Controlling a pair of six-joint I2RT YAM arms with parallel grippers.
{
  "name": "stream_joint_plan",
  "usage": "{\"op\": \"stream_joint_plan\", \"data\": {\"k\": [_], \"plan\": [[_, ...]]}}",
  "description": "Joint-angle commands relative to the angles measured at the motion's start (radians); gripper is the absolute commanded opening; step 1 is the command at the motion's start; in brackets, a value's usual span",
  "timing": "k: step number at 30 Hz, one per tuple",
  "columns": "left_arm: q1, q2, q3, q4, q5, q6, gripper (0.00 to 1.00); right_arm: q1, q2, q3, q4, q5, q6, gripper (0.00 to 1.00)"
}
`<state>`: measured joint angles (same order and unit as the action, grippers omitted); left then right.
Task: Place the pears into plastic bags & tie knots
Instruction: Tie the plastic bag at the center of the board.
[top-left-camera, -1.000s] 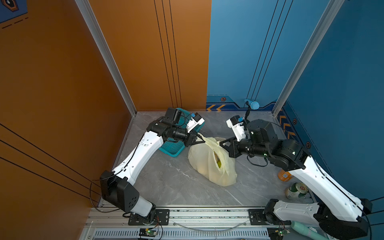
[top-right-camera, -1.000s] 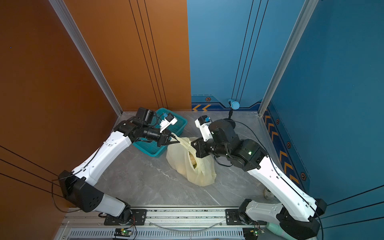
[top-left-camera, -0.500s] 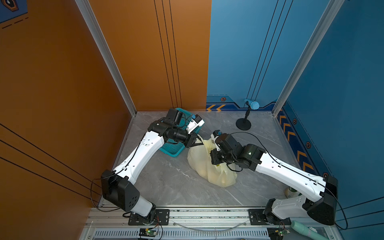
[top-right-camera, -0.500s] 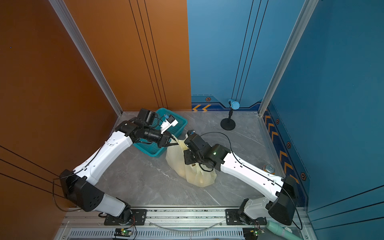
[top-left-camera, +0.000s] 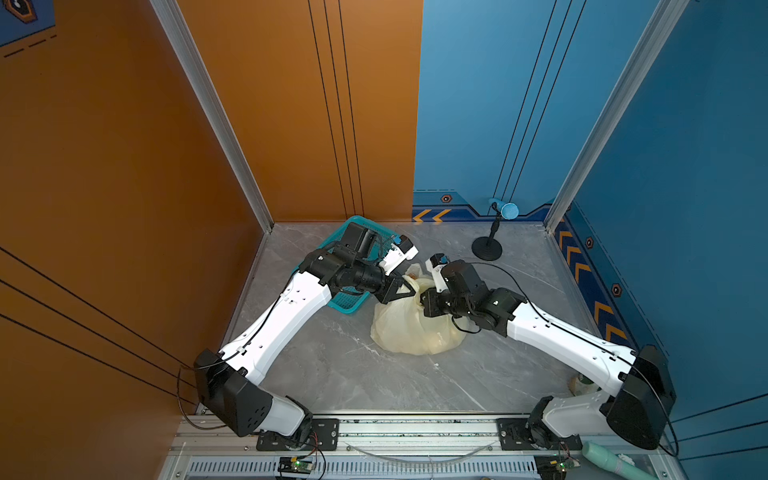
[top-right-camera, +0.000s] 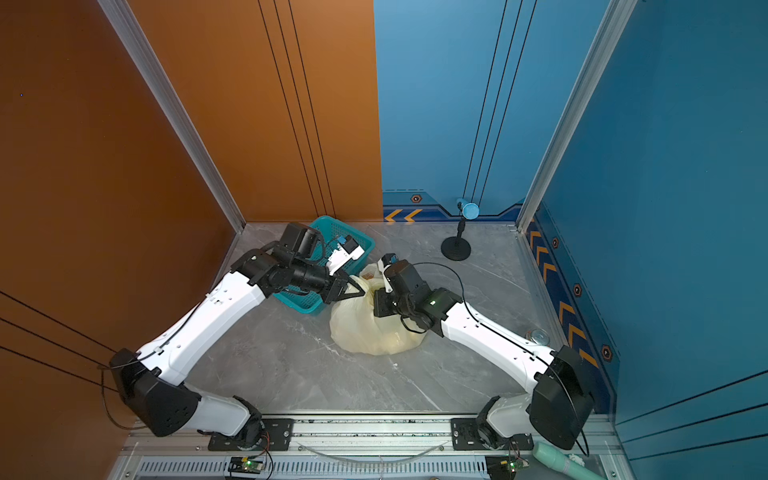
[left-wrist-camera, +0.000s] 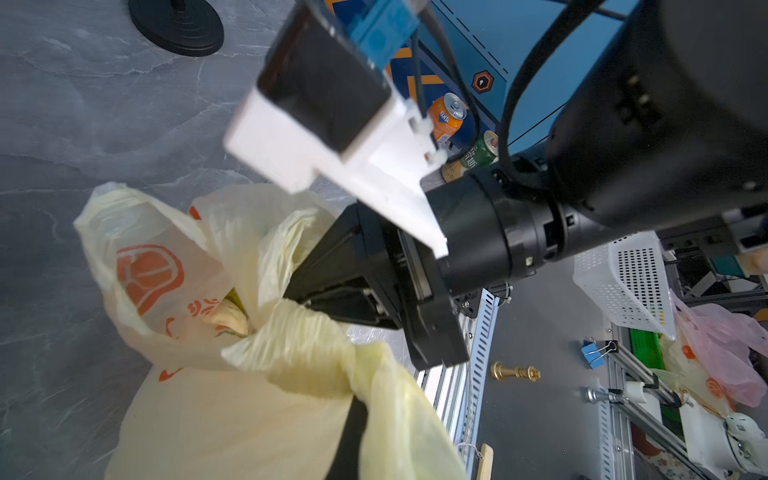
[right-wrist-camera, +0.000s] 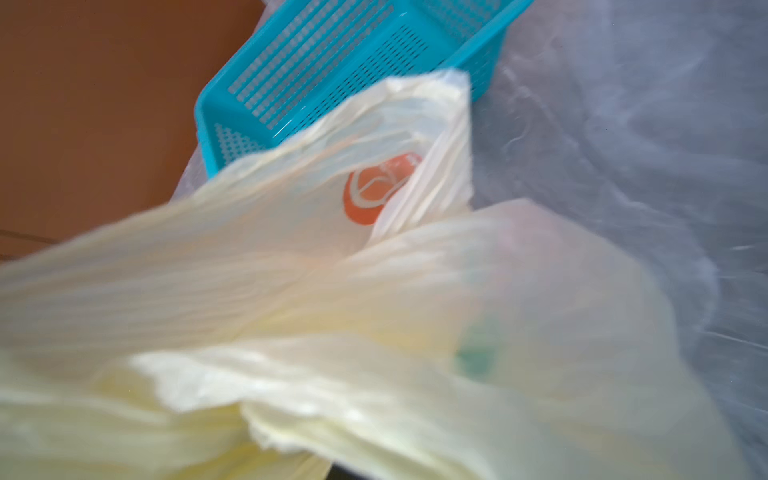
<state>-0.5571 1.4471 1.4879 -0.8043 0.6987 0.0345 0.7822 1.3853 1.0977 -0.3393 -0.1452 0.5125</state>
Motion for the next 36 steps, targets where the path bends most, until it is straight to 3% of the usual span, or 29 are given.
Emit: {"op": "stream_joint_plan", "data": {"k": [1, 5, 8, 14, 16, 19, 23, 25, 27, 30, 31, 33, 36], "plan": [[-0.032, -0.036, 0.013, 0.021, -0.057, -0.045, 0.00, 0.020, 0.012, -0.062, 0.073, -0.122, -0.006, 0.00], [-0.064, -0.053, -0.005, 0.021, -0.065, -0.079, 0.00, 0.019, 0.023, -0.147, 0.307, -0.007, 0.040, 0.00], [-0.091, -0.082, -0.043, 0.020, -0.081, -0.116, 0.02, 0.005, 0.053, -0.210, 0.595, 0.034, 0.035, 0.00], [-0.146, -0.129, -0.092, 0.048, -0.101, -0.208, 0.03, -0.022, 0.192, -0.232, 1.110, -0.185, 0.087, 0.00], [-0.163, -0.150, -0.098, 0.059, -0.126, -0.228, 0.07, -0.018, 0.227, -0.246, 1.226, -0.232, 0.109, 0.00], [-0.162, -0.190, -0.107, 0.076, -0.177, -0.257, 0.30, -0.013, 0.271, -0.270, 1.373, -0.270, 0.138, 0.00], [-0.115, -0.246, -0.093, 0.092, -0.205, -0.294, 0.66, -0.008, 0.283, -0.265, 1.380, -0.314, 0.125, 0.00], [-0.086, -0.276, -0.092, 0.099, -0.205, -0.304, 0.76, -0.007, 0.284, -0.261, 1.377, -0.340, 0.111, 0.00], [-0.051, -0.308, -0.098, 0.099, -0.214, -0.311, 0.79, -0.009, 0.285, -0.257, 1.375, -0.369, 0.103, 0.00], [0.021, -0.355, -0.133, 0.095, -0.251, -0.331, 0.77, -0.008, 0.288, -0.245, 1.366, -0.416, 0.102, 0.00], [0.044, -0.369, -0.146, 0.087, -0.277, -0.341, 0.72, -0.008, 0.290, -0.236, 1.362, -0.437, 0.102, 0.00], [0.102, -0.391, -0.176, 0.058, -0.323, -0.363, 0.50, -0.004, 0.296, -0.224, 1.351, -0.479, 0.103, 0.00], [0.175, -0.408, -0.228, 0.039, -0.283, -0.394, 0.28, 0.001, 0.301, -0.215, 1.356, -0.533, 0.102, 0.00]]}}
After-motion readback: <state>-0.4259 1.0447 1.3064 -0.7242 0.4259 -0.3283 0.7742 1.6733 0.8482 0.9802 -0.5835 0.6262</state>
